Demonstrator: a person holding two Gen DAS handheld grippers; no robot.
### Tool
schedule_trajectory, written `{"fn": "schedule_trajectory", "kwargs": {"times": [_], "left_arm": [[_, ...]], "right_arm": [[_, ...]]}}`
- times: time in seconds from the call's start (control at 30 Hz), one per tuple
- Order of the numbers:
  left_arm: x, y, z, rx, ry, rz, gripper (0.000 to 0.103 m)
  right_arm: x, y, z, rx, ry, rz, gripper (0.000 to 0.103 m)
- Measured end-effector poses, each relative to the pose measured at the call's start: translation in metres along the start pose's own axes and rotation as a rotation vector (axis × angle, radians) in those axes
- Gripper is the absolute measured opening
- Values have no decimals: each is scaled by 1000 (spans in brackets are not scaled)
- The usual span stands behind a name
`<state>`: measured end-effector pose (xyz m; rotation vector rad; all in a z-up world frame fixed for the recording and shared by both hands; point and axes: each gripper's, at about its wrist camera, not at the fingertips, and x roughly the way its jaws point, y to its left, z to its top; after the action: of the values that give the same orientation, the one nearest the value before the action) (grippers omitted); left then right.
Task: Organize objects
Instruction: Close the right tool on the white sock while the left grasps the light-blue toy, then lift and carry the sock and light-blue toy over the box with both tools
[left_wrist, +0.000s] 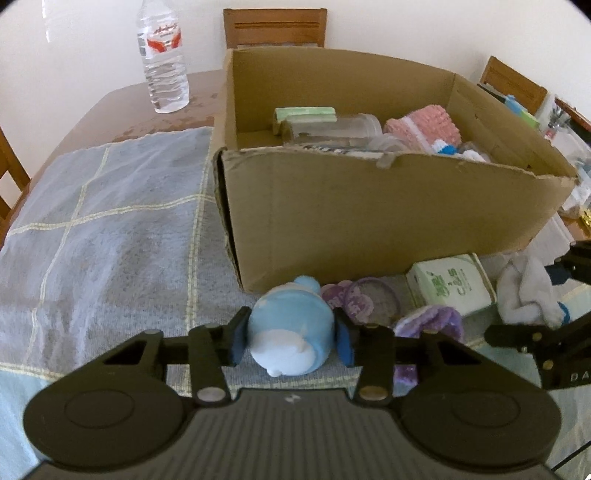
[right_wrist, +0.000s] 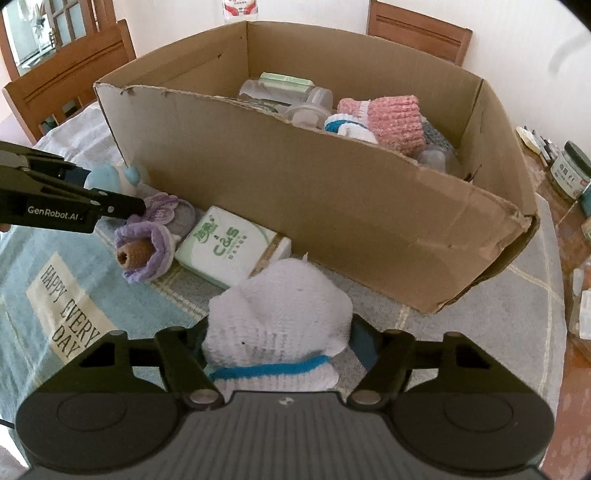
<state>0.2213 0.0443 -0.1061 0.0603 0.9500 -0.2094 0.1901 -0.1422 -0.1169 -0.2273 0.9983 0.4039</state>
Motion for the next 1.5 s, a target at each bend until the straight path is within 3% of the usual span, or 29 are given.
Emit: {"fn": "schedule_trajectory", "kwargs": {"times": [0.4,0.73,0.9,1.1,1.5], "left_arm": [[-23,1,0,71,34,-20,44],[-73,-7,16,177,50,-93,44],[-95,-11,37,210,37,-116,44],[-107,-12,73,199,-37,-125,44],[-82,-25,151,201,-133,-101,44]], "right_arm": [[-36,2,-3,-65,12,-9,71],[-89,9,10,-170,-21,15,71],[-112,7,27,-198,-56,22,71],[-130,-3,51,-200,-123,2,71],[-123,-36,103,-156,-194,-48,73]]}}
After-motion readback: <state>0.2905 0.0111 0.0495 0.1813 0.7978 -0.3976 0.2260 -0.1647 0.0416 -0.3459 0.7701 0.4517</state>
